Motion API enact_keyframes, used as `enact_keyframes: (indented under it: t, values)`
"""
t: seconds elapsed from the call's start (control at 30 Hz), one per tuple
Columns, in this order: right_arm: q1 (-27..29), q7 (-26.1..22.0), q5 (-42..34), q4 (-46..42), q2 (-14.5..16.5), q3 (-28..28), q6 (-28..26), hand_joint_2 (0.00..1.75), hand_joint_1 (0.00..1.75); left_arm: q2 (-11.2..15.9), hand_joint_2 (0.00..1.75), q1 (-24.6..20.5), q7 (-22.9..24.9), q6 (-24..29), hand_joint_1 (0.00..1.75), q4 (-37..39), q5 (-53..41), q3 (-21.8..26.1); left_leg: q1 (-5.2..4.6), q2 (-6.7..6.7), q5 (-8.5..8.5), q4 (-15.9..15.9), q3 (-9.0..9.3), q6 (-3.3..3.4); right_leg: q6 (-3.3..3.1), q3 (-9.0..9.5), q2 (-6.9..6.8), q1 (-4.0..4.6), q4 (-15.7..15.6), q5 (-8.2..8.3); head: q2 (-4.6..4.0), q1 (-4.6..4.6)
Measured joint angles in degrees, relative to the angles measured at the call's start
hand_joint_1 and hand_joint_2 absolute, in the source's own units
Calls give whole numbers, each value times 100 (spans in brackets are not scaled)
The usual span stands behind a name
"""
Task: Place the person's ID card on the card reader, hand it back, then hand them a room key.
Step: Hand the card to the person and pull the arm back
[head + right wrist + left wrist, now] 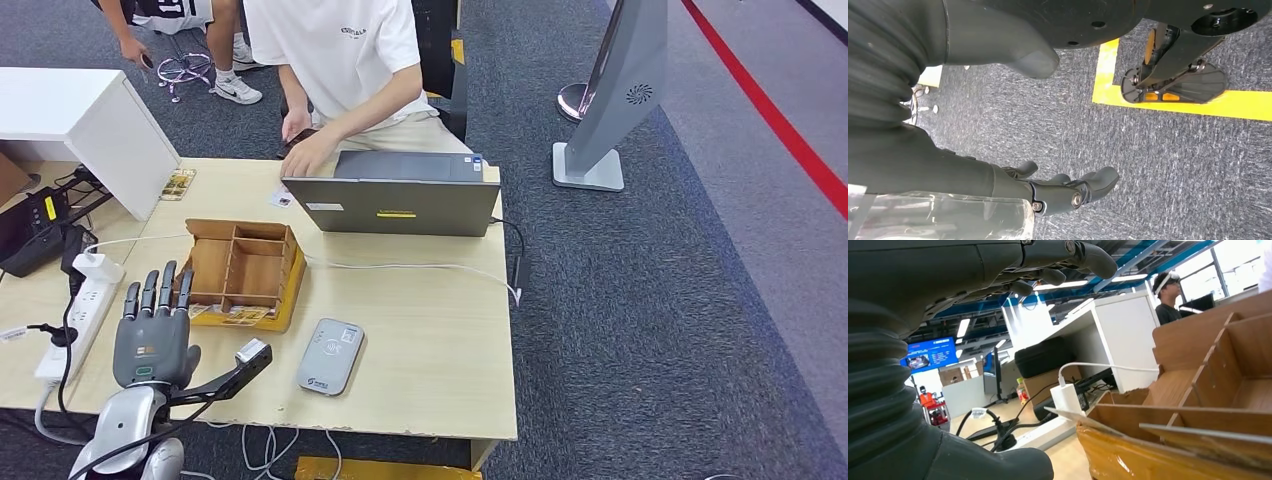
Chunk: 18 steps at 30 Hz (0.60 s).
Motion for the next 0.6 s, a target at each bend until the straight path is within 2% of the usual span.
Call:
enact_keyframes:
  t: [0.2,0.6]
  values:
    - [-1,-13,93,0,0,-14,0,175,0,-134,175,-43,-129,103,0,352,-78,27,0,0,0,0,0,0,0,0,0,0,0,0,0,-1]
    - [-2,-92,234,0,0,-21,-1,175,0,-403,175,-245,-418,636,0,853,-304,27,0,0,0,0,0,0,0,-1,0,0,0,0,0,-1]
